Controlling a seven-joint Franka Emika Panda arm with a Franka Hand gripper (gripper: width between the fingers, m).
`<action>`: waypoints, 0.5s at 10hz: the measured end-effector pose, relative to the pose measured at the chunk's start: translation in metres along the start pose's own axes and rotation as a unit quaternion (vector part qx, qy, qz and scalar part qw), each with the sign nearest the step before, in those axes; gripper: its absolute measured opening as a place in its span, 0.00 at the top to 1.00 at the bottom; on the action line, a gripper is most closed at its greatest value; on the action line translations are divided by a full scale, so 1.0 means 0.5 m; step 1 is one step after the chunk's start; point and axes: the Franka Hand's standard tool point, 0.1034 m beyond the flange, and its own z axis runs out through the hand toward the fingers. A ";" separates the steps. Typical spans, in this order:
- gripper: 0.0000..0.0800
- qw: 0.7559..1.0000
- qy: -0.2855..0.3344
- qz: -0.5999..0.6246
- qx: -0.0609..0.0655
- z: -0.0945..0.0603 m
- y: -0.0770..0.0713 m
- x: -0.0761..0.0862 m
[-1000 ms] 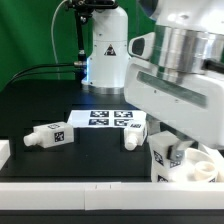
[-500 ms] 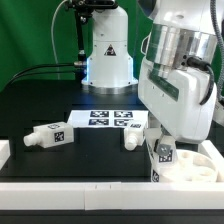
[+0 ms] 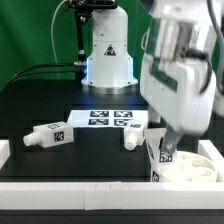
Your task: Assemble stool
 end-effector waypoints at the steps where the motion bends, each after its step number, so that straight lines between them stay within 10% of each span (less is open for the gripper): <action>1: 0.19 1.000 -0.014 -0.005 0.001 -0.023 0.017 0.003; 5: 0.19 1.000 -0.023 -0.010 -0.012 -0.041 0.028 -0.009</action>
Offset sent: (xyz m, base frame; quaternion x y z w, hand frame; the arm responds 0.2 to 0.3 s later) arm 0.0000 0.0000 0.0000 0.0000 0.0000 0.0000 1.0000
